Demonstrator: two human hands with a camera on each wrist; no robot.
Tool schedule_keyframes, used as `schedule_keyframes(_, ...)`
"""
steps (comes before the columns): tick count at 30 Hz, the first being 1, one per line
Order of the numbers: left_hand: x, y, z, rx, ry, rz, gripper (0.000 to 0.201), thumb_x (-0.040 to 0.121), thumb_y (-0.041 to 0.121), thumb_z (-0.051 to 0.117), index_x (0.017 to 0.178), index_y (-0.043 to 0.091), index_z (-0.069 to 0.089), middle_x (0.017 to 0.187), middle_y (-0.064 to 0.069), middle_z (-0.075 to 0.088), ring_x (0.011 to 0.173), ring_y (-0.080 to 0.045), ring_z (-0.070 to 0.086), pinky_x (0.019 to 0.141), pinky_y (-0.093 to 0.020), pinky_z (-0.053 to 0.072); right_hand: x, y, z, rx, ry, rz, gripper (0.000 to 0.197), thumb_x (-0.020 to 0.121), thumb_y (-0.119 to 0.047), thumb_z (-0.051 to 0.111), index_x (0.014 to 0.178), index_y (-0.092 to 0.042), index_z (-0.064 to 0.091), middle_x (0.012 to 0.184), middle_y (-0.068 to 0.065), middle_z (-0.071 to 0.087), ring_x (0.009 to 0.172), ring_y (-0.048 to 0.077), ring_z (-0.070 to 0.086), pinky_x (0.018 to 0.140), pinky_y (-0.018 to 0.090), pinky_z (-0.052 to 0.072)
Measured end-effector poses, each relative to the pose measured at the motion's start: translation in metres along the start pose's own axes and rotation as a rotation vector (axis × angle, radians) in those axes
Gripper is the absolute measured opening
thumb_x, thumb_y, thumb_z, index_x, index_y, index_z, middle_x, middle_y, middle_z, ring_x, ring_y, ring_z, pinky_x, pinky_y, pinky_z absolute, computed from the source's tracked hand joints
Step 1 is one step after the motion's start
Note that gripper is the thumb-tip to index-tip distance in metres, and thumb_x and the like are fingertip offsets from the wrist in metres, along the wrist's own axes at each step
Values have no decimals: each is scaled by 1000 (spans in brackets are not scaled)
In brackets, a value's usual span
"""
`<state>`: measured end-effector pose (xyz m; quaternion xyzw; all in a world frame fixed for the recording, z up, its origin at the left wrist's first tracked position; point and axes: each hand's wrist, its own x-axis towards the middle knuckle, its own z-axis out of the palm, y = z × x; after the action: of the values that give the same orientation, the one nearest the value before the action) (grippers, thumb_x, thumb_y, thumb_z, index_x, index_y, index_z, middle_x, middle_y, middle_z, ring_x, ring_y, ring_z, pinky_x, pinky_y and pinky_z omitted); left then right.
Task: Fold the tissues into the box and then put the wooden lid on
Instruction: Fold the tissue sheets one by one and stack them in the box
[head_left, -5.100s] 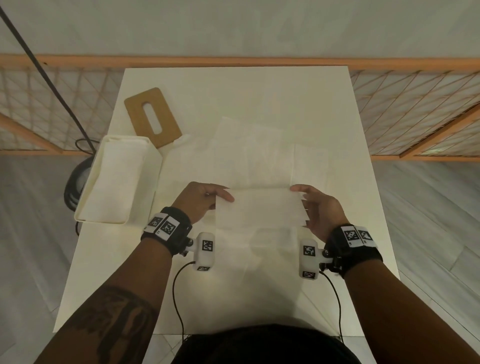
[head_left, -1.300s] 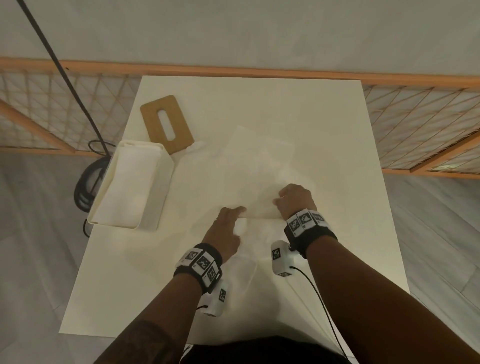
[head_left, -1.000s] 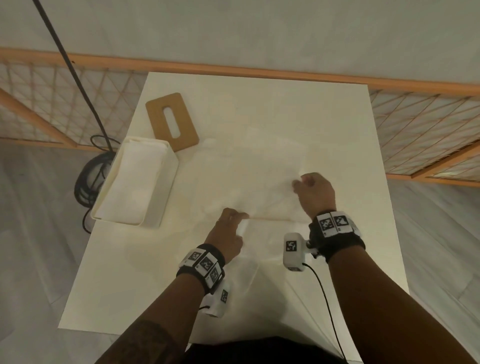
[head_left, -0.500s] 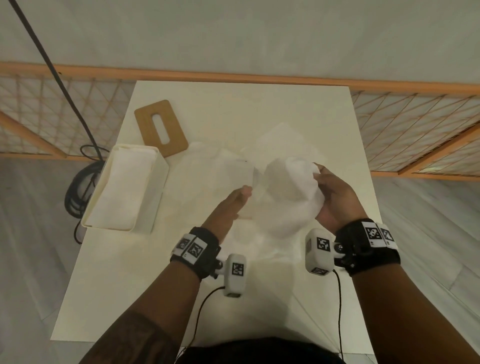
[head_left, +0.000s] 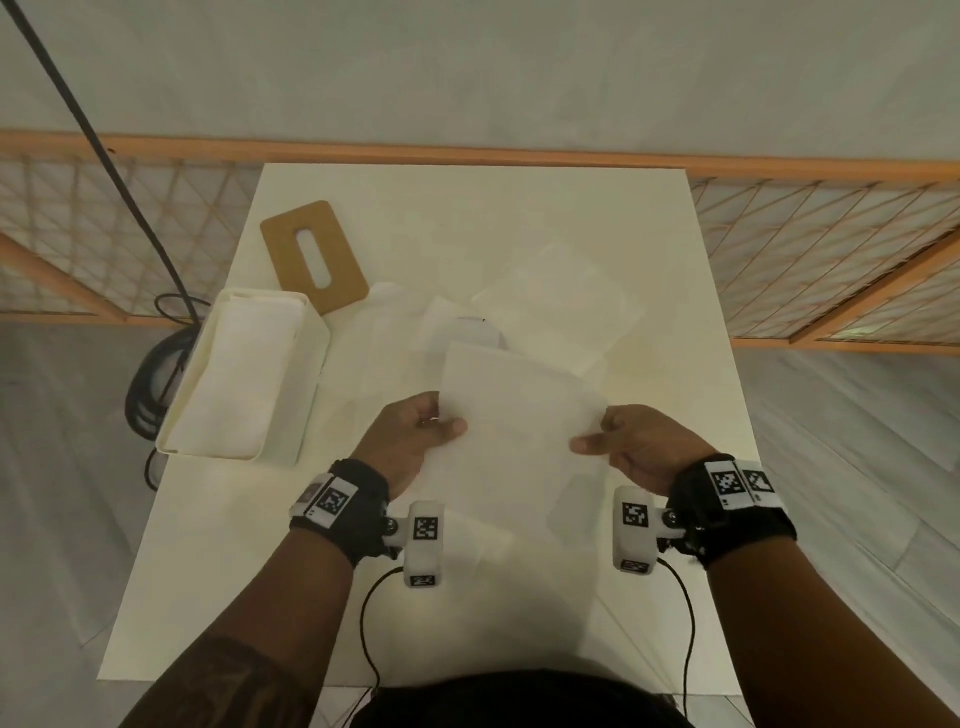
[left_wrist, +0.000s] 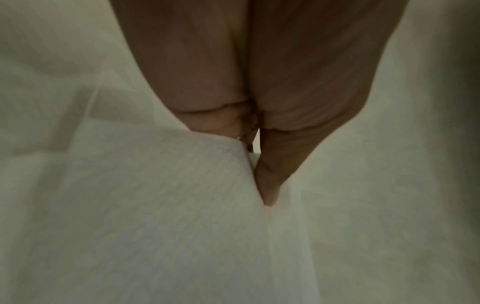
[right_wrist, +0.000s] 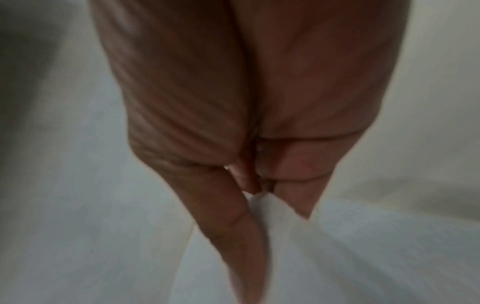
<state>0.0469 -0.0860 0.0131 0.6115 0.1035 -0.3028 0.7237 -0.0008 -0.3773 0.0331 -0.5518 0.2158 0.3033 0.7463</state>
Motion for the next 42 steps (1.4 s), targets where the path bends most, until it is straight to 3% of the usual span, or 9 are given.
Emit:
schedule_keyframes(3,3,1,-14,188,40,31,21,89,7,74,110,12,76,111,-11,76,108,-32,71,101,-49,53,11,12,3,-10,95,10,42,83,3,72,124,11,63,124,22,70,117,33,68,105,43,51)
schedule_keyframes(7,5,-7,-15,244,104,0,27,75,30,78,101,26,79,108,-9,77,109,-37,69,101,-59,51,15,22,11,-69,150,33,33,93,-10,71,126,-11,65,117,13,75,105,34,73,93,49,59)
schedule_keyframes(16,6,-18,-17,351,125,-43,28,88,0,72,85,26,84,99,-14,78,101,-42,71,92,-57,57,5,26,2,-298,264,-105,18,90,8,67,91,-6,77,88,11,78,81,22,76,68,29,61)
schedule_keyframes(20,7,-20,-15,464,56,-77,38,94,-11,52,87,11,82,85,4,78,94,-23,75,79,-26,59,11,42,-9,-474,288,-39,54,83,18,36,72,-14,78,90,14,75,79,28,65,69,33,55)
schedule_keyframes(26,10,-22,-11,640,100,-128,45,90,-5,46,80,19,82,104,-8,75,88,-27,70,86,-36,59,22,54,-7,-572,351,46,59,76,10,33,82,-22,82,108,8,75,102,36,68,93,51,58)
schedule_keyframes(31,9,-19,-5,830,220,-30,31,94,10,52,85,17,82,96,0,72,81,-20,62,87,-29,53,18,41,13,-889,585,-37,33,84,-3,50,93,-25,73,109,-1,66,96,18,60,84,29,48)
schedule_keyframes(35,9,-27,-6,1146,215,43,36,95,35,62,74,7,69,87,-6,65,79,-20,59,84,-33,54,30,50,22,-1200,474,-218,38,91,-23,68,128,-29,60,136,0,47,125,23,48,101,38,48)
schedule_keyframes(38,4,-27,6,1352,238,223,26,90,44,68,93,18,63,110,1,48,96,-17,46,90,-32,46,37,53,26,-1328,369,-153,49,90,-29,74,135,-30,56,141,-2,42,132,22,40,105,40,47)
schedule_keyframes(42,10,-31,42,1508,-83,353,54,89,37,67,137,22,47,140,1,44,129,-26,42,107,-39,38,35,53,29,-1371,441,-267,25,87,-26,77,109,-28,64,131,-5,49,126,21,42,101,39,44)
